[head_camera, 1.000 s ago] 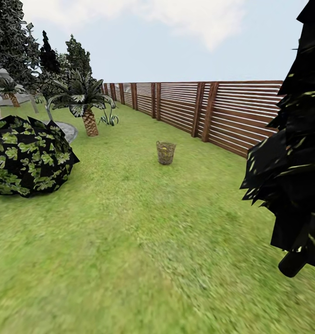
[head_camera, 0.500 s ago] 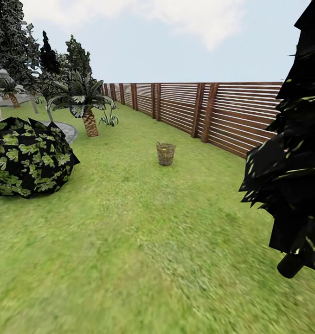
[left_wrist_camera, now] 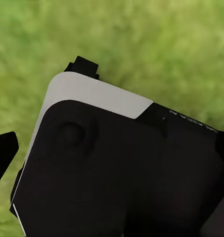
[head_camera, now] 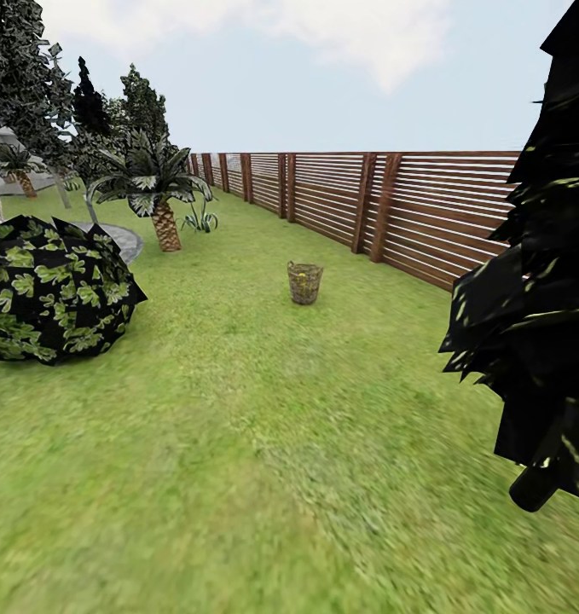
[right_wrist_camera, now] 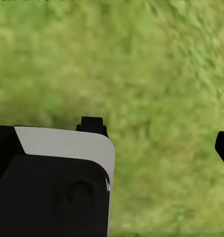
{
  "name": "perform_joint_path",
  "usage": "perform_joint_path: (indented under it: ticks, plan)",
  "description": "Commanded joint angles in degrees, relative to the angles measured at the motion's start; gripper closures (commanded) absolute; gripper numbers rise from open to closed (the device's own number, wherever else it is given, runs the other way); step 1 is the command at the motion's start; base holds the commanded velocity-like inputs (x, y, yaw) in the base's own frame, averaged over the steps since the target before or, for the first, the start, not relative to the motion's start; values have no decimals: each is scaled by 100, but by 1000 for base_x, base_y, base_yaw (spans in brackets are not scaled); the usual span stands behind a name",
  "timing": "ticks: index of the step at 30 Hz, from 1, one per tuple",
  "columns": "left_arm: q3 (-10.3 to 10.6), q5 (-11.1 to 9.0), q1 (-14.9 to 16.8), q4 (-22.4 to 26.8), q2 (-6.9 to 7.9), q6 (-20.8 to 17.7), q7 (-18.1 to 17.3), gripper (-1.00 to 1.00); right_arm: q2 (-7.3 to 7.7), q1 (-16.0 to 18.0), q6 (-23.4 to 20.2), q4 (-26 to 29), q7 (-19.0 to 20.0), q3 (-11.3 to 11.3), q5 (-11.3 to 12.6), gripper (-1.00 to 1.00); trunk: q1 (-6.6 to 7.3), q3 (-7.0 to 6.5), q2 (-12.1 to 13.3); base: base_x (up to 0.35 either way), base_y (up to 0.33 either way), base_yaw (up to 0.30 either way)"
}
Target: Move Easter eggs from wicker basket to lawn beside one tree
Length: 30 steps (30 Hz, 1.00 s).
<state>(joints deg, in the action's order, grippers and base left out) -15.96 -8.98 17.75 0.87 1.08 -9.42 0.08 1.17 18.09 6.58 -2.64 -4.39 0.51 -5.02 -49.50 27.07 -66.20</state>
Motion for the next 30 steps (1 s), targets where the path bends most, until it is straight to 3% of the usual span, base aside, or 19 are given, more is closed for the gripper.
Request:
perform_joint_path:
  ticks: [1, 16, 30]
  plan:
    - [4, -60, 1, 9, 14, -34, -2, -100, -1, 10, 37, -26, -27, 2, -52, -100, 0, 5, -3, 0, 0, 0]
    - [11, -50, -17, -244, 17, 9, -53, -100, 0, 3, 5, -45, -49, 2, -8, -100, 0, 8, -3, 0, 0, 0]
    - [8, -54, -17, -246, 32, 10, -52, -100, 4, 2, -16, -35, -45, 1, 1, -100, 0, 123, -3, 0, 0, 0]
